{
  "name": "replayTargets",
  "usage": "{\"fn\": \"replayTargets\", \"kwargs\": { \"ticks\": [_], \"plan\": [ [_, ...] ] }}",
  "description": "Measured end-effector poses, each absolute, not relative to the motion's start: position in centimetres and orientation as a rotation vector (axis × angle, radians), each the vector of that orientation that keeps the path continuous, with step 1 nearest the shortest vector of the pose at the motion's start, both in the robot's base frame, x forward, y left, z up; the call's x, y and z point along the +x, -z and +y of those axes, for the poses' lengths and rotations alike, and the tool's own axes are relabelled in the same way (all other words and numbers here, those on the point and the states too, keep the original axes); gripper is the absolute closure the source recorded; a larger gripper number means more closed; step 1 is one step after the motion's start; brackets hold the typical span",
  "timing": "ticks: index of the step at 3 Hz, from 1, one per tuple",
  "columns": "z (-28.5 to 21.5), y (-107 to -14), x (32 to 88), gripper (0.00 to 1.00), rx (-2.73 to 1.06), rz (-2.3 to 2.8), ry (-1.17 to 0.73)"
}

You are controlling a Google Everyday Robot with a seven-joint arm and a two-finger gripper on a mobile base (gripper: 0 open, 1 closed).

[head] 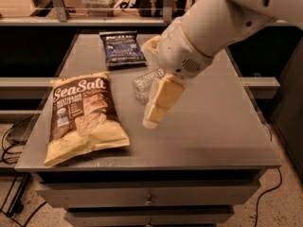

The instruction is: Pick brown chip bag

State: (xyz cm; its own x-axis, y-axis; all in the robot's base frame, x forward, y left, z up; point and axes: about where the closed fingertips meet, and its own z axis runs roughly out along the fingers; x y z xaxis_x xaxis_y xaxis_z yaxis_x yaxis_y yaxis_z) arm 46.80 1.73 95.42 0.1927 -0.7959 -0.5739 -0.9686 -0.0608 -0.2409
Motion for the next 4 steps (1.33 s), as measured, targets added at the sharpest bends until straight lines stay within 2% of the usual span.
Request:
{"fn": "replayTargets", "kwargs": {
  "ticks": [1,4],
  "plan": [
    [2.1,-95.5,46.7,0.0,-1.901,1.642,-0.394],
    [9.0,-89.4,45.7,0.0,-1.81,1.661,-0.71]
  ]
}}
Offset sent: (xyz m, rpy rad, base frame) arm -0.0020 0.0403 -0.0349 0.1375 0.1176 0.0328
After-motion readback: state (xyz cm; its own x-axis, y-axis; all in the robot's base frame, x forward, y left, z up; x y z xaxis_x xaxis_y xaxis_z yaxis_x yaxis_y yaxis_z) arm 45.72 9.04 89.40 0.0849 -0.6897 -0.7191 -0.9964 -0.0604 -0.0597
